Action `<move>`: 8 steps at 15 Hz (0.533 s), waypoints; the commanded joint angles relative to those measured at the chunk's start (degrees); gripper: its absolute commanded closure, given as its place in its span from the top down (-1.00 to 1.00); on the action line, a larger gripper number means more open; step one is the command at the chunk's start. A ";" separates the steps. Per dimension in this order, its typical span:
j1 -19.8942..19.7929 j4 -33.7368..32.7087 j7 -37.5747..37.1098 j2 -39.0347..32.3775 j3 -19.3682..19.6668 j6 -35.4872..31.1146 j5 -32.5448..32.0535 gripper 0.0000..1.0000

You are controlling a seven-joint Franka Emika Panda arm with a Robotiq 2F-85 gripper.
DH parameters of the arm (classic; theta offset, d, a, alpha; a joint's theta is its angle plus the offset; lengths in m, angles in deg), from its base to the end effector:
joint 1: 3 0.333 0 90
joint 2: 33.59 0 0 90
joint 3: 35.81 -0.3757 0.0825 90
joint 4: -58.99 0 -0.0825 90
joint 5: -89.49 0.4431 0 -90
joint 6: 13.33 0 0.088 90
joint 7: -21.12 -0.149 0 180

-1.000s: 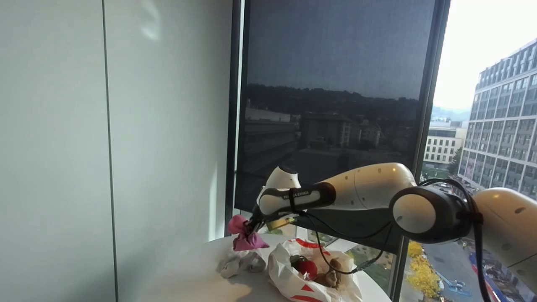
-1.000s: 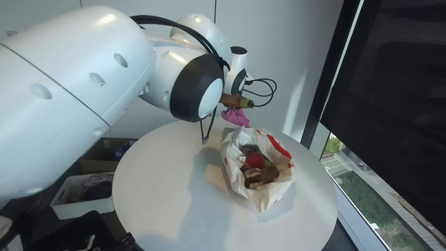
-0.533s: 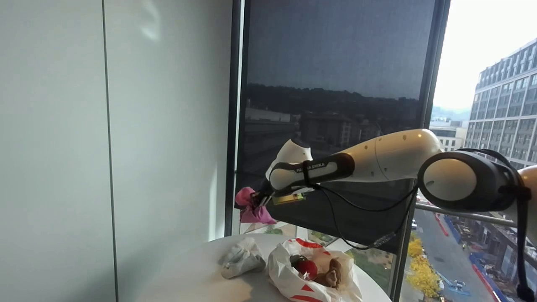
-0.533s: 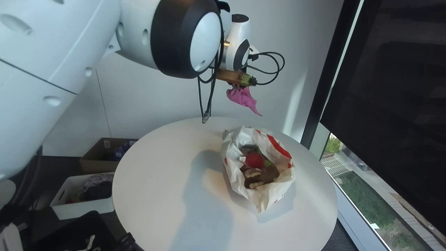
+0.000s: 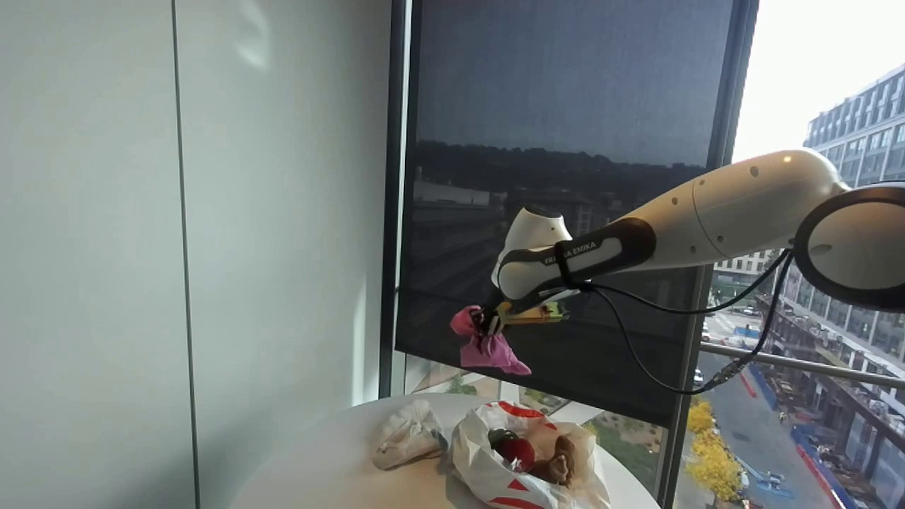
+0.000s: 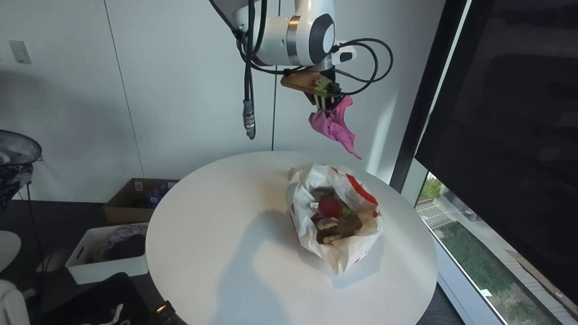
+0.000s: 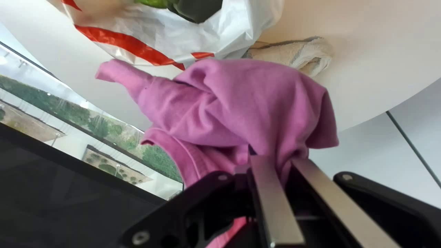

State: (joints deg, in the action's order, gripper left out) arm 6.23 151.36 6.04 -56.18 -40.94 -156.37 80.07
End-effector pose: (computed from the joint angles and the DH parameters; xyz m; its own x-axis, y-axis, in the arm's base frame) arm 0.7827 0.1874 0.4472 0.8747 0.0661 0.4801 0.0813 -0.9966 -0.0108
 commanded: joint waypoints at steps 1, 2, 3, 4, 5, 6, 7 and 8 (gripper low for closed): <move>0.43 9.18 -2.78 6.47 1.51 4.56 2.38 -0.94; 0.06 10.46 -2.78 6.44 1.48 5.43 3.03 -0.94; -0.01 11.41 -3.22 6.37 1.78 6.49 3.32 -0.94; -0.06 12.13 -3.89 5.77 2.23 7.32 3.21 -0.94; -0.17 12.67 -4.53 5.12 2.70 8.17 3.05 -0.94; -0.32 13.27 -5.09 4.50 3.11 8.58 3.04 -0.94; -0.65 13.79 -5.14 3.61 3.50 8.49 3.20 -0.94; -0.55 16.28 -5.49 4.93 3.60 8.39 3.25 -0.94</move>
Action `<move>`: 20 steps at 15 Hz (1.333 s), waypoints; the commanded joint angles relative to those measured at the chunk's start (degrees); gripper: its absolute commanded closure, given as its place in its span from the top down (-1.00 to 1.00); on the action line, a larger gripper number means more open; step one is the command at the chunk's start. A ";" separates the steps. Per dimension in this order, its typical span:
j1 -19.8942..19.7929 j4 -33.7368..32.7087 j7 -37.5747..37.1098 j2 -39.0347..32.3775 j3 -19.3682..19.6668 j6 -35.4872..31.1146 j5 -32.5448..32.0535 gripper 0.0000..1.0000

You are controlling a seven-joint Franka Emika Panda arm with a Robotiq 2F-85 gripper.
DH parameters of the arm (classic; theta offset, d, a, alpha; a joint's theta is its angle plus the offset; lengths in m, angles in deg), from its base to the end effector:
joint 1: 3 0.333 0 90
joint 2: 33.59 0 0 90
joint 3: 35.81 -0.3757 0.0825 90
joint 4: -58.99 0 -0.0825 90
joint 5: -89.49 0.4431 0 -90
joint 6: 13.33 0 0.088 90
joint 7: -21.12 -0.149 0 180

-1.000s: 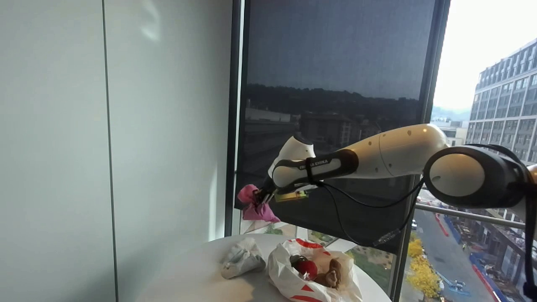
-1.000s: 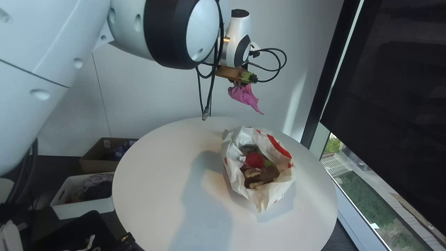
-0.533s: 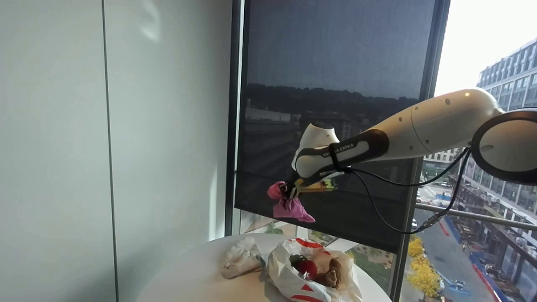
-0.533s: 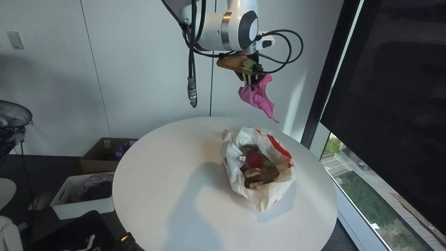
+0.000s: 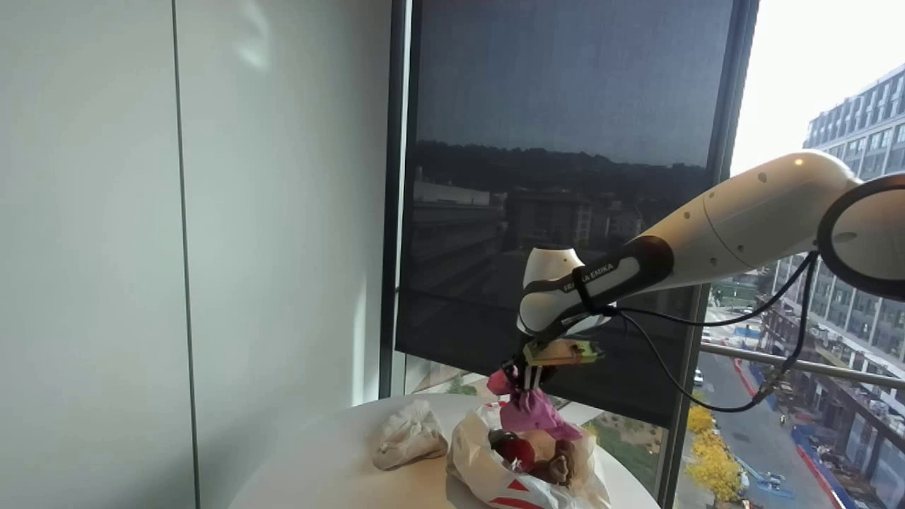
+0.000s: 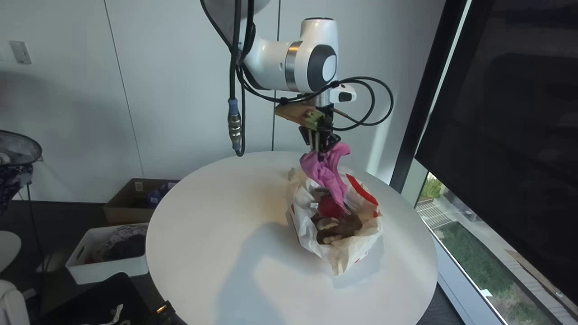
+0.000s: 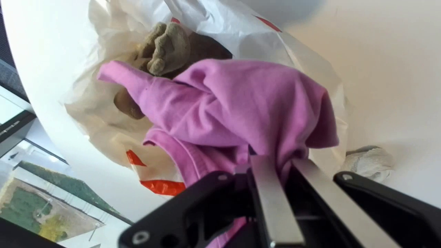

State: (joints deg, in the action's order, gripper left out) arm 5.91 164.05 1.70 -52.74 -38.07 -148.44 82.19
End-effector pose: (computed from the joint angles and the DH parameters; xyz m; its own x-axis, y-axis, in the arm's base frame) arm 0.7164 0.1341 0.3507 0.9766 -0.0616 0.2058 -0.0682 -0.9973 0.0253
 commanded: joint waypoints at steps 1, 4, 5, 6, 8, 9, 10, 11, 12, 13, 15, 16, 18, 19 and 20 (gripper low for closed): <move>-0.43 4.27 -0.81 0.92 0.71 0.29 1.57 -0.94; -0.83 5.63 0.12 -0.56 0.53 -2.40 1.94 -0.94; -0.71 5.97 -0.17 -0.94 0.69 -3.48 1.65 -0.94; -0.69 6.13 0.12 -1.38 0.72 -4.59 1.48 -0.94; -0.13 6.49 -0.25 -1.84 1.16 -7.00 0.21 -0.94; -0.12 6.62 0.24 -1.97 1.03 -8.16 0.37 -0.94; 0.02 6.61 0.36 -2.34 1.18 -9.48 0.08 -0.94; 0.20 6.57 0.27 -2.87 1.44 -10.71 -0.37 -0.94; 0.50 6.25 -0.06 -3.85 1.95 -11.35 -1.28 -0.94; 0.54 5.80 0.02 -4.92 2.16 -11.57 -1.64 -0.94; 0.55 4.80 0.49 -7.23 2.43 -12.71 -1.89 -0.94; 0.48 4.05 1.22 -8.79 2.54 -13.70 -2.02 -0.94; 1.07 2.68 2.50 -11.52 3.33 -16.21 -3.54 -0.94; 1.32 1.55 2.99 -12.96 3.73 -16.85 -4.03 -0.94; 1.34 0.54 3.68 -14.34 3.83 -17.43 -4.22 -0.94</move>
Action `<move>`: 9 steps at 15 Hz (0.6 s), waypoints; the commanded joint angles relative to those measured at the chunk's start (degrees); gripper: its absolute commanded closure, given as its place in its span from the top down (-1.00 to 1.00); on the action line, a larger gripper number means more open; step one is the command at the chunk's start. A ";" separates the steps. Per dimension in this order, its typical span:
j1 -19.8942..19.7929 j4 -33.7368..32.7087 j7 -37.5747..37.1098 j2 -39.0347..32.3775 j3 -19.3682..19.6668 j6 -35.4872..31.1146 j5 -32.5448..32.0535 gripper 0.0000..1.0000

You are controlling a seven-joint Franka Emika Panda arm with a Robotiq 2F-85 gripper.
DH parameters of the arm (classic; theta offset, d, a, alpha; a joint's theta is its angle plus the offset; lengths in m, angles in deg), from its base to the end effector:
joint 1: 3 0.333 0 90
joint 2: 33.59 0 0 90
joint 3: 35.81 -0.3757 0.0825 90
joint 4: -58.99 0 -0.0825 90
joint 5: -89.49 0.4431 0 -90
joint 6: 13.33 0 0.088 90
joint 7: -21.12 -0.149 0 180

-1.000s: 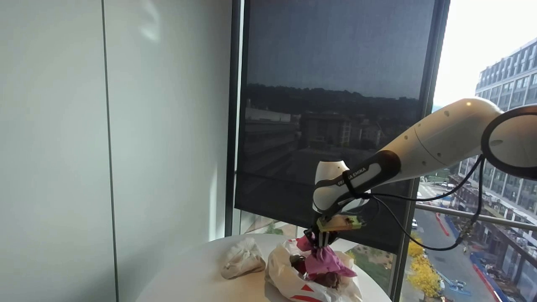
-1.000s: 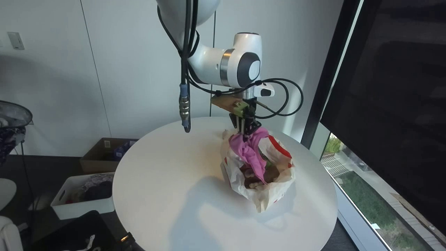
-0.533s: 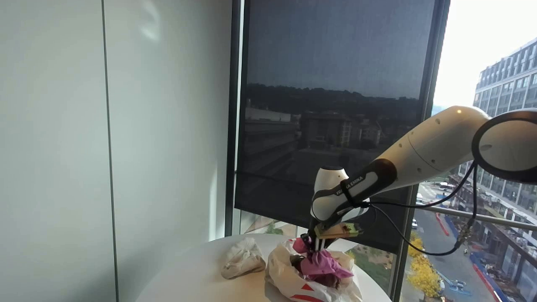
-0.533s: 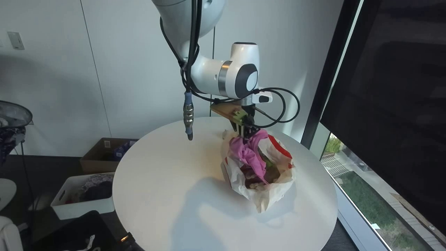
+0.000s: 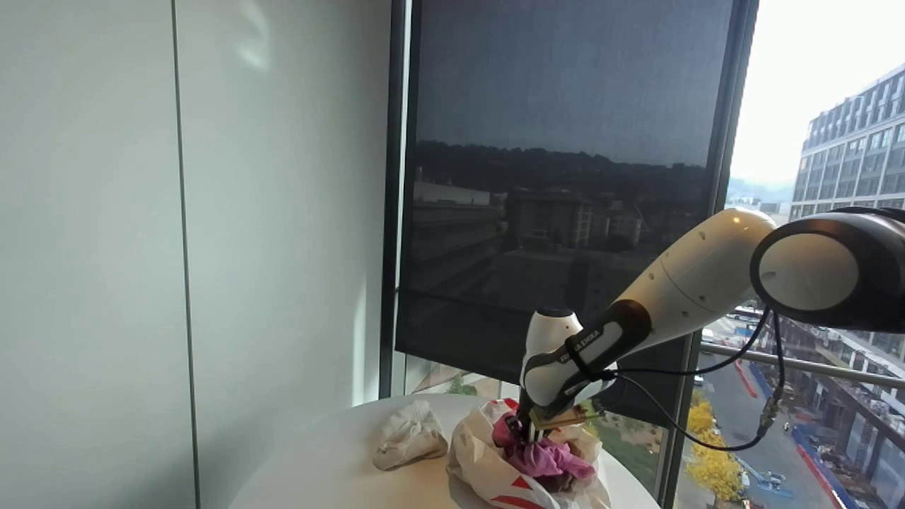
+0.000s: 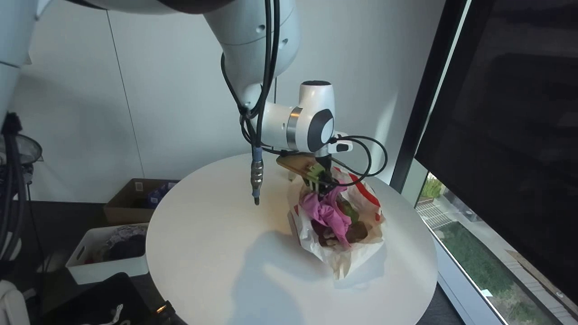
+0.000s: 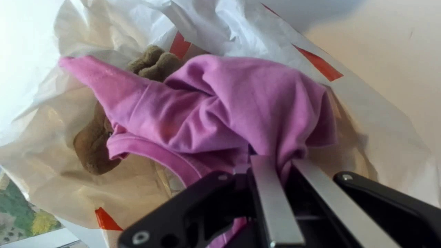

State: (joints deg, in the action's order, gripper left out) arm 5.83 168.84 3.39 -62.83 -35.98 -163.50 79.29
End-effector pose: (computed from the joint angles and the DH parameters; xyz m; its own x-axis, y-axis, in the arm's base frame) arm 0.7140 0.1134 0.2104 0.9778 -0.0011 0.2096 -0.0126 -0.9985 0.0532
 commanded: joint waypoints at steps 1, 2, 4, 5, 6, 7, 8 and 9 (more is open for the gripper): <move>1.89 -5.40 2.34 -5.92 2.48 -3.59 -2.25 -0.94; 1.85 -6.53 3.12 -7.27 2.44 -3.95 -1.97 -0.94; 1.43 -8.69 5.07 -10.18 1.85 -5.67 -1.15 -0.94; 1.27 -9.80 5.77 -11.49 1.60 -5.99 -0.64 -0.94; 0.84 -10.65 6.69 -12.77 1.14 -6.81 -0.10 -0.94; 0.67 -11.49 7.31 -13.84 0.96 -6.94 0.23 -0.94; 0.80 -12.16 7.77 -14.79 1.23 -7.71 0.07 -0.94; 0.78 -12.89 8.26 -15.54 1.33 -7.66 0.18 -0.94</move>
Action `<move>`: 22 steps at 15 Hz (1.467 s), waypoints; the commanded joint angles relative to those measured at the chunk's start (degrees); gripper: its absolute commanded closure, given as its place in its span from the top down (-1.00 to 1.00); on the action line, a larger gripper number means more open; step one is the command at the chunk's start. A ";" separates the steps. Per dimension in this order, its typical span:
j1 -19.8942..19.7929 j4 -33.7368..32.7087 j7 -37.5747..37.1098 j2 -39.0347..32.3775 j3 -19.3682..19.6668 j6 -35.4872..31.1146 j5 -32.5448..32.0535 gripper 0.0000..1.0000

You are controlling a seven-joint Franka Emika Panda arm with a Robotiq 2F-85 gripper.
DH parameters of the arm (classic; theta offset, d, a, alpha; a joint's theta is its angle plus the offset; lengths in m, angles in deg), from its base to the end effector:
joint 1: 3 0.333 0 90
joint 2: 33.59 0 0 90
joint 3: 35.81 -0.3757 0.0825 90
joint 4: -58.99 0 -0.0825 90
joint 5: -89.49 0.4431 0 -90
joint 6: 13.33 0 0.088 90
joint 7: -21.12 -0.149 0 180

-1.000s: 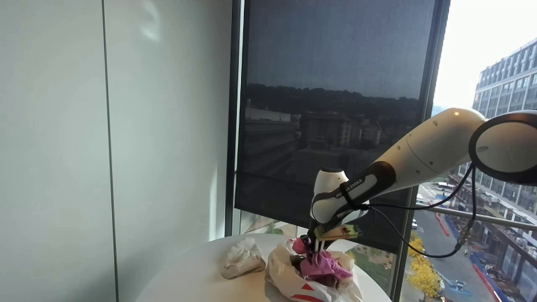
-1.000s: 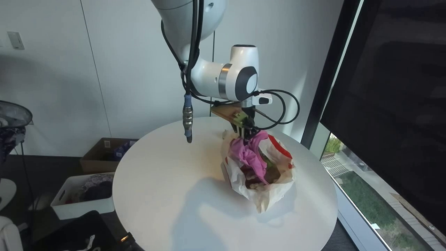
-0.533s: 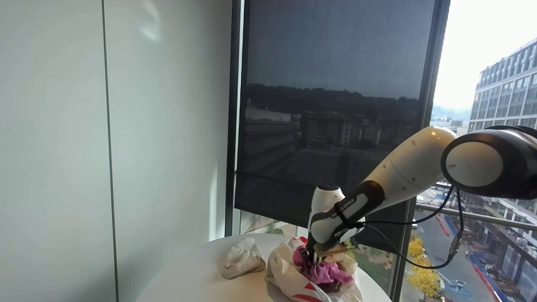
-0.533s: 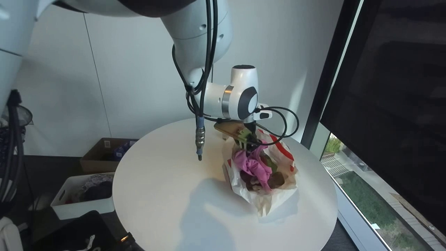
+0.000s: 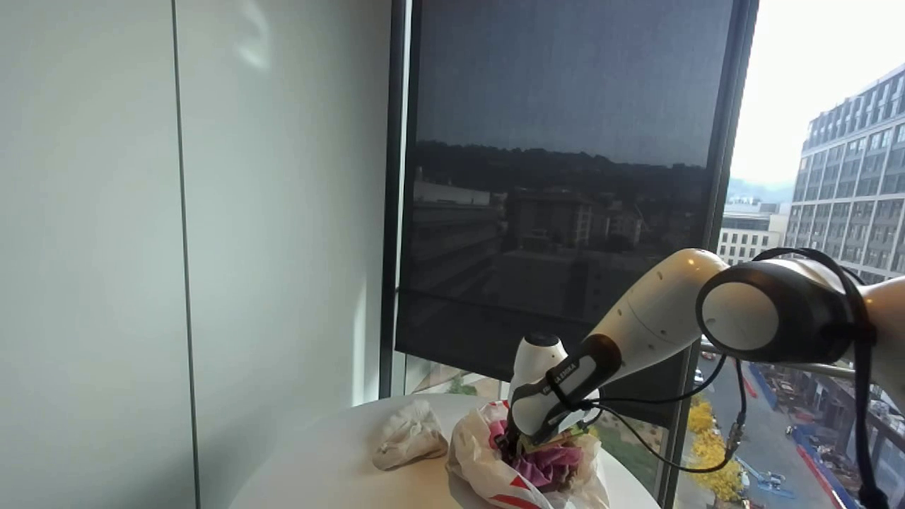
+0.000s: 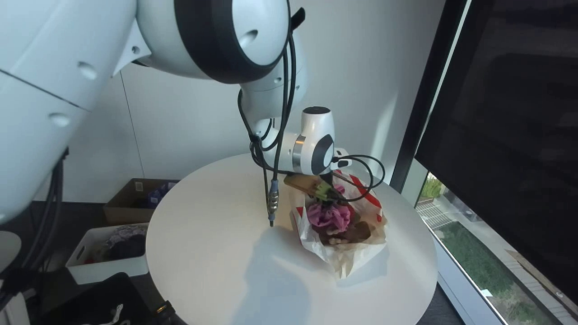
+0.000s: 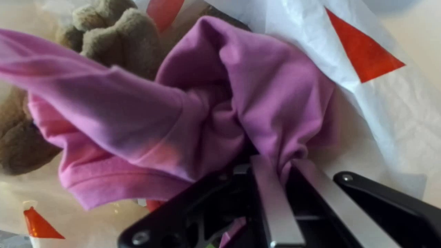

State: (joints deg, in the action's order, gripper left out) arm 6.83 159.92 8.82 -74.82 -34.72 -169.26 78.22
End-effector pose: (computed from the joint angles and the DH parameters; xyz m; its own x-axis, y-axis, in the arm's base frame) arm 0.7576 0.1215 0.1379 0.9612 0.1206 0.2480 0.1034 -0.9913 0.0812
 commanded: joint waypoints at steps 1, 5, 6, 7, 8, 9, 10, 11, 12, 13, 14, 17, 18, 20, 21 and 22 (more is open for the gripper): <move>-0.38 -4.53 3.26 -4.15 -0.04 -2.13 1.53 -0.94; -0.45 -5.76 4.10 -4.31 -0.15 -1.25 2.61 -0.25; -0.08 -5.68 3.85 -3.58 0.09 -0.99 2.66 -0.25; 0.62 -5.30 3.11 -2.26 0.65 -0.07 2.46 -0.17; 1.39 -5.20 2.52 -1.17 1.33 1.46 2.03 -0.03; 2.00 -4.85 2.03 0.05 1.81 1.81 1.68 0.11; 2.49 -4.24 1.63 1.51 2.14 2.25 1.47 0.28; 3.34 -3.61 0.96 3.12 2.88 3.30 0.97 0.42; 4.51 -3.03 0.01 4.84 4.05 4.51 0.01 0.58; 5.11 -2.66 -0.42 6.10 4.65 4.76 -0.78 0.72; 6.14 -2.25 -1.52 7.65 5.69 5.86 -1.88 0.86; 7.89 -0.76 -4.57 12.67 6.87 11.14 -4.68 1.00; 8.18 -0.19 -5.62 14.54 6.66 14.25 -5.15 1.00; 7.60 0.38 -6.41 17.39 5.30 19.62 -5.39 1.00; 7.22 0.84 -6.42 18.80 4.50 22.16 -5.09 0.99; 6.99 1.64 -6.95 20.29 4.08 23.79 -5.36 1.00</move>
State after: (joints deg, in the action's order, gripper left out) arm 14.08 157.80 4.16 -60.30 -29.47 -150.35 74.25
